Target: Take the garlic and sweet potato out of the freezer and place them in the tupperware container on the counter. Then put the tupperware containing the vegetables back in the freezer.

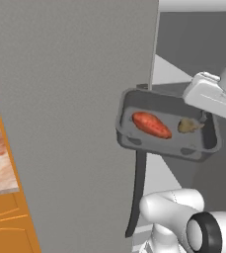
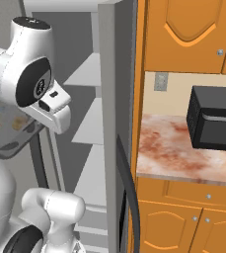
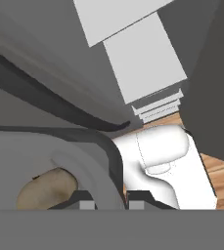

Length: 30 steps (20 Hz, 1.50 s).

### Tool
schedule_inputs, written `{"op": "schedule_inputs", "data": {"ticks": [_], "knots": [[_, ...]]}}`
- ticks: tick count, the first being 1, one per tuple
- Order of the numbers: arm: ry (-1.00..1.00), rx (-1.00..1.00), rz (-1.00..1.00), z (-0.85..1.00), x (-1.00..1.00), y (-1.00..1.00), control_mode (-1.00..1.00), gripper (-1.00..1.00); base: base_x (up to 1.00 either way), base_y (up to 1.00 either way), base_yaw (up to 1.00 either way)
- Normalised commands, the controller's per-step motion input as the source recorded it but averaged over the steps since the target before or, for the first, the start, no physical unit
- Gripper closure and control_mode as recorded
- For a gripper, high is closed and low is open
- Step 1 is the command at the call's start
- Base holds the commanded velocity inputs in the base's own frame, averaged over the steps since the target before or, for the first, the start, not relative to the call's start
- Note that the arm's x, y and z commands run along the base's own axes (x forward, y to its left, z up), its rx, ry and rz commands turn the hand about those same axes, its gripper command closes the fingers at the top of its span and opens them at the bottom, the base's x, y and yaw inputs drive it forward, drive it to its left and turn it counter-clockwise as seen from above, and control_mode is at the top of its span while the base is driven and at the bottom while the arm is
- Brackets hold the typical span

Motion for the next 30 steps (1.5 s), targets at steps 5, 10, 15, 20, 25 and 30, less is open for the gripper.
{"op": "schedule_inputs", "data": {"ticks": [5, 10, 15, 20, 25, 30], "knots": [[0.00, 0.15, -0.34, 0.30, -0.12, -0.61, -1.00, 1.00, 0.00, 0.00, 0.00], [0.00, 0.05, -0.40, 0.16, -0.14, -0.49, -1.00, 1.00, 0.00, 0.00, 0.00], [0.00, 0.00, -0.43, 0.01, 0.00, -0.46, -1.00, 1.00, 0.00, 0.00, 0.00], [-0.01, 0.00, -0.41, 0.00, 0.00, -0.48, -1.00, 1.00, 0.00, 0.00, 0.00], [-0.02, 0.00, -0.35, 0.00, 0.12, -0.25, -1.00, 1.00, 0.00, 0.00, 0.00], [-0.03, 0.00, -0.26, 0.00, 0.43, 0.00, -1.00, 1.00, 0.00, 0.00, 0.00]]}}
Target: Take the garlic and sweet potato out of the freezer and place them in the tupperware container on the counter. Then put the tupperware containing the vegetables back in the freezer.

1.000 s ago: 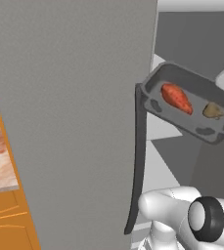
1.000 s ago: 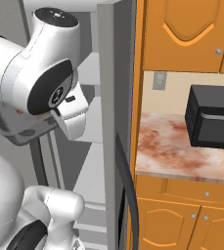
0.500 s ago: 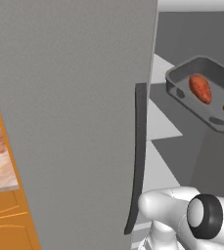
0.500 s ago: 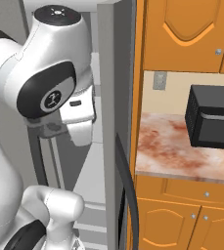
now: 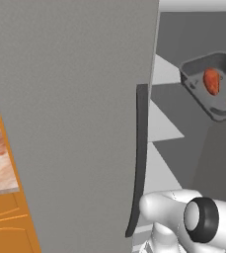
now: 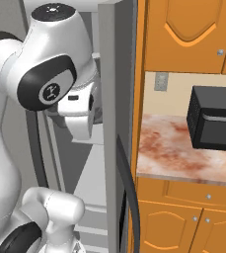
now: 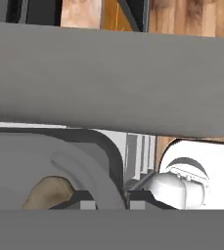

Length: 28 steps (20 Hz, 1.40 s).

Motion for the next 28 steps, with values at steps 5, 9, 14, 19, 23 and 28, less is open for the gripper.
{"op": "schedule_inputs", "data": {"ticks": [5, 9, 14, 19, 23, 28], "knots": [[-0.01, 0.00, -0.18, 0.00, 0.67, 0.00, -1.00, 1.00, 0.00, 0.00, 0.00], [-0.03, 0.00, -0.06, 0.00, 0.65, 0.00, -1.00, 1.00, 0.00, 0.00, 0.00], [-0.12, 0.00, 0.00, 0.00, 0.42, 0.00, -1.00, 1.00, 0.00, 0.00, 0.00], [-0.09, 0.00, 0.00, 0.00, 0.47, 0.01, -1.00, 1.00, 0.00, 0.00, 0.00], [-0.04, 0.00, 0.00, 0.00, 0.53, 0.07, -1.00, 1.00, 0.00, 0.00, 0.00], [0.00, 0.00, 0.02, 0.00, 0.54, 0.13, -1.00, 1.00, 0.00, 0.00, 0.00]]}}
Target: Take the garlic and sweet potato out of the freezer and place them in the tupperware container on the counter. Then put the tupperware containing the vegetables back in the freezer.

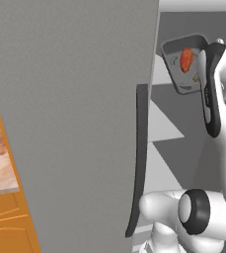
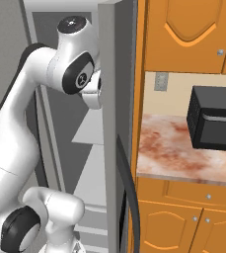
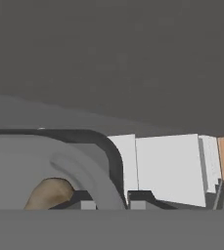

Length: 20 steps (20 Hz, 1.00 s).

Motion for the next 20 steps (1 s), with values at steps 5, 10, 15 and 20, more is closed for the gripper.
{"op": "schedule_inputs", "data": {"ticks": [5, 10, 15, 20], "knots": [[0.00, 0.02, 0.04, 0.00, 0.53, 0.09, -1.00, 1.00, 0.00, 0.00, 0.00], [0.00, 0.06, 0.07, 0.00, 0.45, 0.02, -1.00, 1.00, 0.00, 0.00, 0.00], [0.00, 0.07, 0.08, -0.01, 0.54, 0.16, -1.00, 1.00, 0.00, 0.00, 0.00], [0.00, 0.05, 0.05, 0.00, 0.60, 0.17, -1.00, 1.00, 0.00, 0.00, 0.00]]}}
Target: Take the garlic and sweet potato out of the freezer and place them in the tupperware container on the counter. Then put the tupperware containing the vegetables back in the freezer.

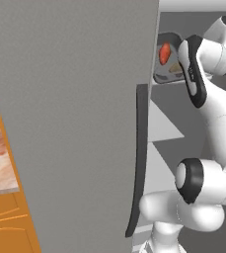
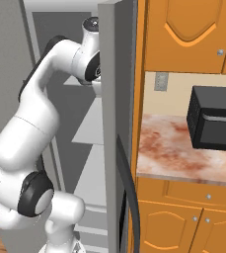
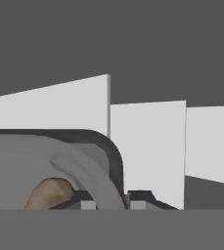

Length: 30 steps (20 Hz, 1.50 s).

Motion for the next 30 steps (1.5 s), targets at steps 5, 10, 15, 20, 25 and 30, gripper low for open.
{"op": "schedule_inputs", "data": {"ticks": [5, 10, 15, 20, 25, 30], "knots": [[0.00, 0.01, 0.01, -0.05, 0.60, 0.10, -1.00, 1.00, 0.00, 0.00, 0.00], [0.00, 0.00, 0.00, -0.12, 0.58, 0.05, -1.00, 1.00, 0.00, 0.00, 0.00], [0.00, 0.02, 0.00, -0.15, 0.49, 0.01, -1.00, 1.00, 0.00, 0.00, 0.00], [0.00, 0.01, 0.00, -0.20, 0.18, 0.07, -1.00, 1.00, 0.00, 0.00, 0.00], [0.00, 0.00, -0.02, -0.09, 0.02, 0.05, -1.00, 1.00, 0.00, 0.00, 0.00], [0.00, 0.00, -0.14, 0.00, 0.00, 0.00, -1.00, 1.00, 0.00, 0.00, 0.00]]}}
